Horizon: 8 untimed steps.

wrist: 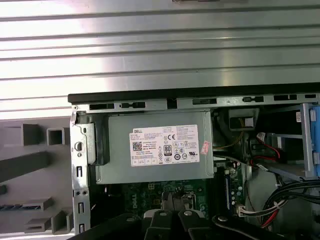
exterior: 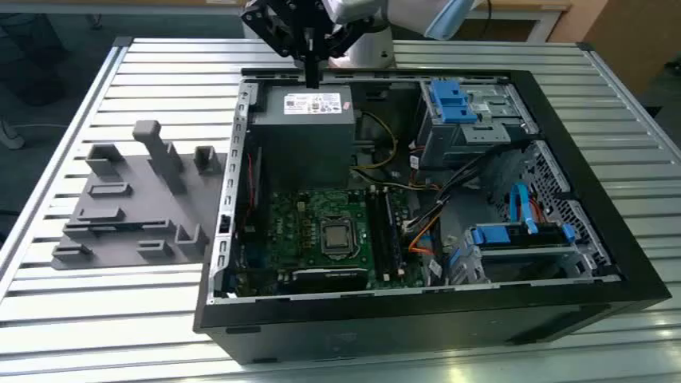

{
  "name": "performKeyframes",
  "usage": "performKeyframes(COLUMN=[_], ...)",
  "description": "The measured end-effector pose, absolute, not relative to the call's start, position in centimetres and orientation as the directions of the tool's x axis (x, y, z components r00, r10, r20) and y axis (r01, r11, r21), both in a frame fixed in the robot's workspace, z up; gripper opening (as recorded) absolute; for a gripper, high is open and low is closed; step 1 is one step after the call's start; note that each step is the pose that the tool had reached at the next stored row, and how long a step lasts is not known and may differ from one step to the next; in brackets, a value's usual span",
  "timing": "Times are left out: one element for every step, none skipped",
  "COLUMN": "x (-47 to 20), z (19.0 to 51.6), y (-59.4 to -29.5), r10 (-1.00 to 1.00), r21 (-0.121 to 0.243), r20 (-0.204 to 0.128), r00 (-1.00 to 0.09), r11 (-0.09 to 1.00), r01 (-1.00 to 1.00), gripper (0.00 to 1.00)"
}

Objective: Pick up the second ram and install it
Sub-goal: 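Reach for the second ram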

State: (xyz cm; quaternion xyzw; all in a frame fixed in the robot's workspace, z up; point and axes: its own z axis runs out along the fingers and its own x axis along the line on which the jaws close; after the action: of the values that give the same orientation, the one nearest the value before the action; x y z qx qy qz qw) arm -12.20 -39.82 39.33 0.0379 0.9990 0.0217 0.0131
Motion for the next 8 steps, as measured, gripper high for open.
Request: performKeyframes(x=[-12.20,-12.20,-12.21,-12.22,-12.24,-12.27,-12.31,-12.34], z=[39.33,39.33,39.33,39.33,39.33,39.34,39.33,39.33], y=[-39.82,-39.81,-39.81,-39.81,-39.80,-39.81,-39.81,-39.81], r10=[0.076,0.076,0.076,0.076,0.076,0.076,0.076,0.076], r21=[0.044,0.044,0.044,0.044,0.044,0.044,0.044,0.044], r20=[-0.024,-0.024,-0.024,-0.024,-0.024,-0.024,-0.024,-0.024], r00=[-0.997,-0.997,-0.997,-0.997,-0.997,-0.997,-0.997,-0.997], r11=[0.996,0.996,0.996,0.996,0.996,0.996,0.996,0.996], r01=[0.075,0.075,0.075,0.075,0.075,0.075,0.075,0.075], gripper=[0.11,0.11,0.11,0.11,0.11,0.11,0.11,0.11])
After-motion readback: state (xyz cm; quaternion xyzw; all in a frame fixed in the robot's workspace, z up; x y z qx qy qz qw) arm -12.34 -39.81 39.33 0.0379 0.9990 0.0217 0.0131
